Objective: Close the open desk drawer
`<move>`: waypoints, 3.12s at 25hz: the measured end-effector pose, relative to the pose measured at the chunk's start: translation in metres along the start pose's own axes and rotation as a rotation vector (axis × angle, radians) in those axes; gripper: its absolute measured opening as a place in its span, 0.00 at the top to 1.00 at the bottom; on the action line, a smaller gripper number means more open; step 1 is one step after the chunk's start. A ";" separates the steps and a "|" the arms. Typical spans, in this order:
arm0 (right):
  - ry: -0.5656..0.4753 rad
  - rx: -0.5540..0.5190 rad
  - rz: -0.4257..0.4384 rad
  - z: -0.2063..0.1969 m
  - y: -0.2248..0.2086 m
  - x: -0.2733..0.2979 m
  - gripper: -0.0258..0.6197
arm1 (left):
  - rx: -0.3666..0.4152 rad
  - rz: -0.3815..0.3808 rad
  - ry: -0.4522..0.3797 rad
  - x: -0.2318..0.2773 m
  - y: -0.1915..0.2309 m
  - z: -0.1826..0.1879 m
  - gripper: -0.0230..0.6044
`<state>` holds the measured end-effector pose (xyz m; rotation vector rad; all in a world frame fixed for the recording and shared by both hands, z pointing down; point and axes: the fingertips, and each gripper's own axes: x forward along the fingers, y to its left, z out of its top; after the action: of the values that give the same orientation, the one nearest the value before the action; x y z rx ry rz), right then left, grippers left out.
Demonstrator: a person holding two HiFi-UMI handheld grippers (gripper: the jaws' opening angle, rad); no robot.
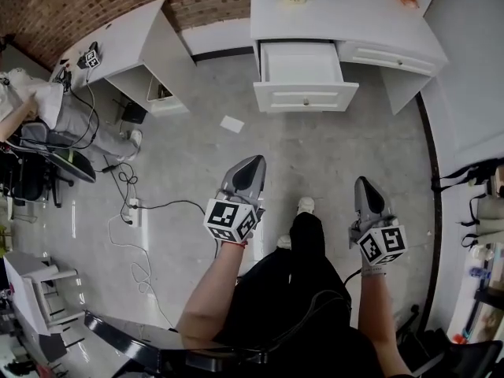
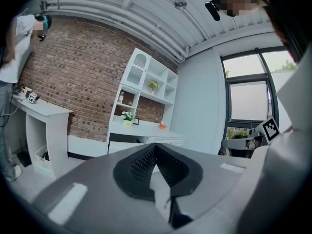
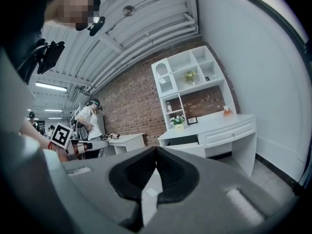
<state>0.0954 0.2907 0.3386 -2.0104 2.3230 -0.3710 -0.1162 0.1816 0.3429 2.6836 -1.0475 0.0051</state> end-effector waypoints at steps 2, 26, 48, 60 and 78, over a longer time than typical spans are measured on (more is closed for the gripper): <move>0.010 0.016 0.000 -0.006 -0.004 0.009 0.96 | -0.002 0.003 0.008 0.007 0.005 -0.002 0.96; 0.104 0.059 0.068 -0.020 -0.076 0.162 0.96 | -0.036 0.107 0.080 0.122 0.089 -0.007 0.96; 0.268 0.119 0.207 -0.090 -0.076 0.273 0.96 | -0.099 0.171 0.114 0.192 0.143 -0.030 0.96; 0.360 0.114 0.172 -0.137 -0.096 0.339 0.96 | -0.117 0.073 0.198 0.251 0.160 -0.086 0.96; 0.232 0.172 0.087 -0.166 -0.124 0.388 0.96 | -0.132 0.020 0.173 0.319 0.145 -0.157 0.96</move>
<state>0.1235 -0.0812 0.5721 -1.8681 2.4000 -0.8081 0.0373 -0.0956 0.5602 2.5033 -0.9856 0.1629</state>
